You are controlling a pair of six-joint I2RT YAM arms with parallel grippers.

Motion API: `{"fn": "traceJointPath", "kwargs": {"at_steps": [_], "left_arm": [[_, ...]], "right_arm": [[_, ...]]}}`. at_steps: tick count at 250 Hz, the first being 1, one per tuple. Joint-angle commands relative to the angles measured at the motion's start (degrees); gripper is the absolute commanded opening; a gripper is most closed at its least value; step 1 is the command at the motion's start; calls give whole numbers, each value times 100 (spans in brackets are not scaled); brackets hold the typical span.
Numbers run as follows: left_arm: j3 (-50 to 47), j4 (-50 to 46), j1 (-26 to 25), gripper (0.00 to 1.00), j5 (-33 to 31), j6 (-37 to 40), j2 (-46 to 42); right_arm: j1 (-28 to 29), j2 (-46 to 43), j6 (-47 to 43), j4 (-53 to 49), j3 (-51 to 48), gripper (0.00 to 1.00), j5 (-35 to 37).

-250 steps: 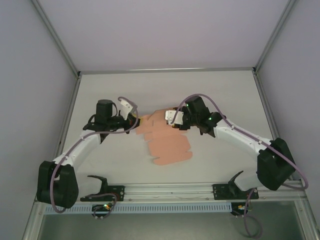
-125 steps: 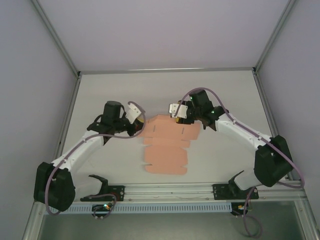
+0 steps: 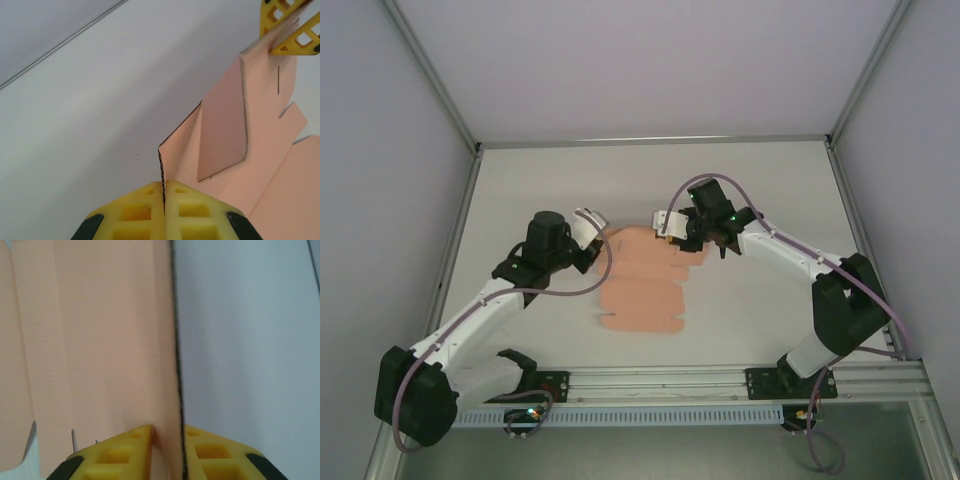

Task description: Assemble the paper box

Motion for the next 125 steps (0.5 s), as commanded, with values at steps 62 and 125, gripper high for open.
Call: {"fn": "traceJointPath", "kwargs": {"at_steps": [62,125], "left_arm": [[-314,807,-117,0,-744,-307,402],[-622,1826,132,30,-1371,-1693,1067]], "right_arm": [[582,43,-318,1229,-309,0,1650],[1067,204,-1116,3467,-1150,0,3318]]}}
